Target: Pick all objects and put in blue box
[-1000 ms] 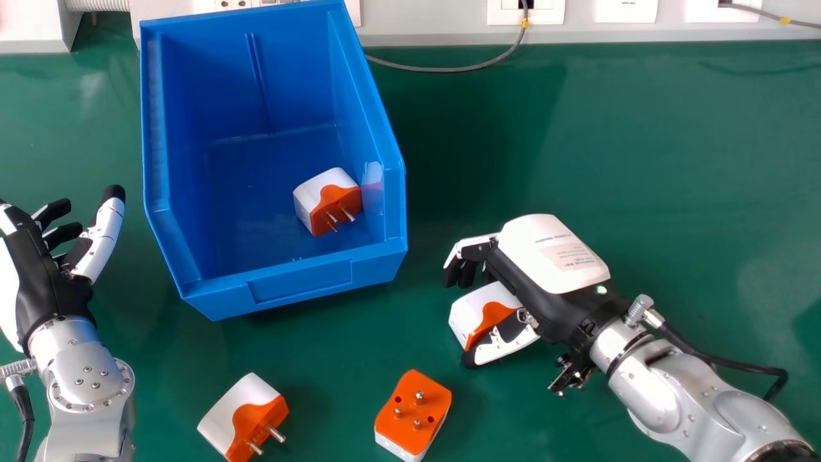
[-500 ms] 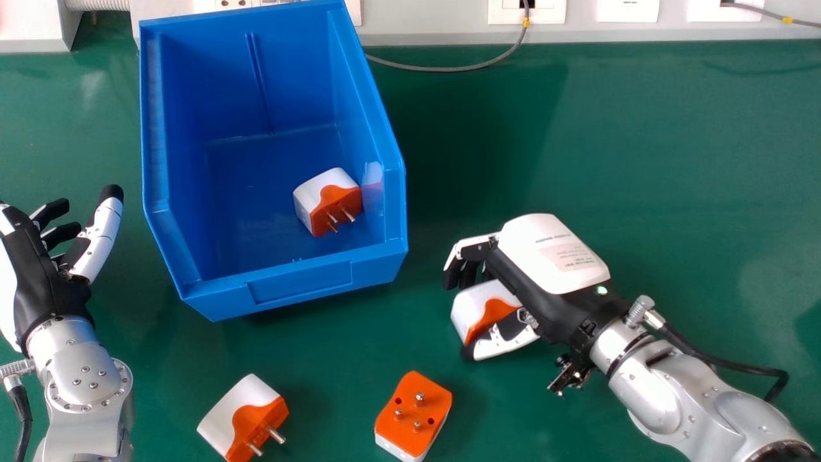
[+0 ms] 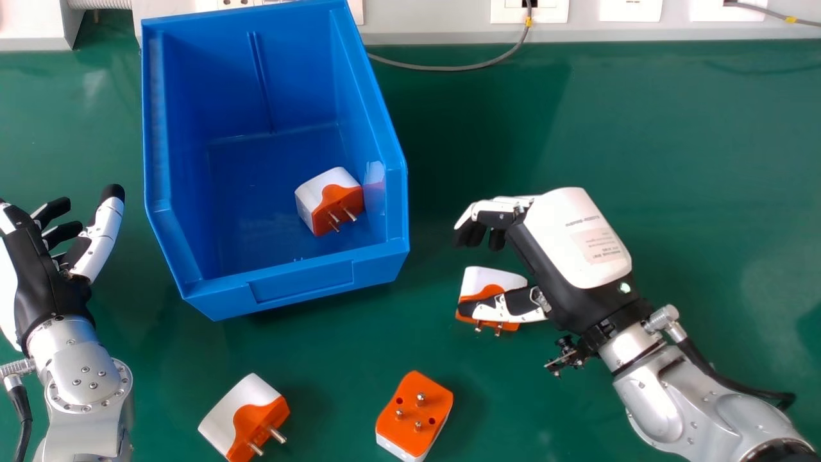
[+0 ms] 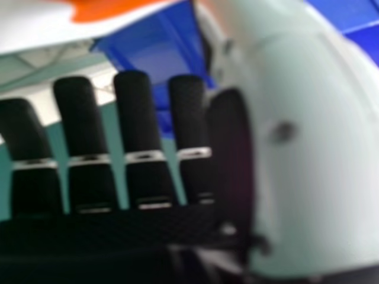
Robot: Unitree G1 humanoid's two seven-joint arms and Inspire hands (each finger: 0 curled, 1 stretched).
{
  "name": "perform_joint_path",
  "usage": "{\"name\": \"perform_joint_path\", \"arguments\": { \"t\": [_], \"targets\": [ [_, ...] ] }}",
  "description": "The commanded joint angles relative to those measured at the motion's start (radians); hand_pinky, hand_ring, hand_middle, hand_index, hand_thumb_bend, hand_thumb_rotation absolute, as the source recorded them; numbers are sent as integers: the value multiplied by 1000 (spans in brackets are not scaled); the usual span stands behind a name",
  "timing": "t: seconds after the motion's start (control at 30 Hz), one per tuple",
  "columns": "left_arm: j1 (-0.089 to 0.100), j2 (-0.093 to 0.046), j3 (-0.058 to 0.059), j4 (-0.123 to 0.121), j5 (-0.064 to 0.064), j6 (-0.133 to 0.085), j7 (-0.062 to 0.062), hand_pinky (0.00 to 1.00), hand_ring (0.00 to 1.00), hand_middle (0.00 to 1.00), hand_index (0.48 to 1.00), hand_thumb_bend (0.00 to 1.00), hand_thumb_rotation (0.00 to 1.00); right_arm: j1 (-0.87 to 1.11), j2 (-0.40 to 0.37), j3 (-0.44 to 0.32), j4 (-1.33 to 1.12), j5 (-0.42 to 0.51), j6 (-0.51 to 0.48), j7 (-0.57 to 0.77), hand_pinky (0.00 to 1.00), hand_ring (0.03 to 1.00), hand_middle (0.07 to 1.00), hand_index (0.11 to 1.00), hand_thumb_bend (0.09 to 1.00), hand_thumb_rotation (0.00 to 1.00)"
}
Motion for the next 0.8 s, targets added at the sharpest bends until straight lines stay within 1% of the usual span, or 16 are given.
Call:
{"name": "perform_joint_path", "arguments": {
  "t": [0.0,0.13,0.27,0.4,0.47,0.57,0.63,0.7,0.77],
  "targets": [
    [5,11,3,0,-3,2,-3,602,745,812,875,644,465,-37,2,2,5,-14,-26,-77,357,443,514,503,502,0],
    [6,11,2,-1,0,-2,0,602,745,812,875,644,465,-51,14,16,37,-52,-43,-204,364,445,512,497,502,0],
    [5,12,3,4,-2,-3,-3,602,746,812,875,643,465,-74,31,36,85,-87,-64,-341,372,445,513,486,503,0],
    [6,12,2,0,0,2,-2,601,746,813,875,643,464,-94,45,57,124,-107,-70,-421,372,447,515,478,502,0],
    [8,12,0,-7,3,6,1,601,746,813,875,643,464,-101,46,65,140,-107,-76,-430,372,447,515,478,502,0],
    [6,14,-2,-2,6,6,2,600,745,812,875,643,466,-104,44,68,150,-97,-83,-418,371,448,517,476,502,0],
    [8,14,-2,-4,7,7,5,599,744,812,874,642,468,-102,47,68,151,-93,-72,-413,370,449,519,474,502,0],
    [9,13,-2,-7,6,7,5,599,745,812,874,641,468,-100,49,66,150,-89,-57,-401,370,449,520,473,502,0],
    [8,13,0,-4,3,6,2,598,743,812,874,640,469,-97,49,64,148,-77,-43,-349,371,449,520,471,502,0]
  ]
}}
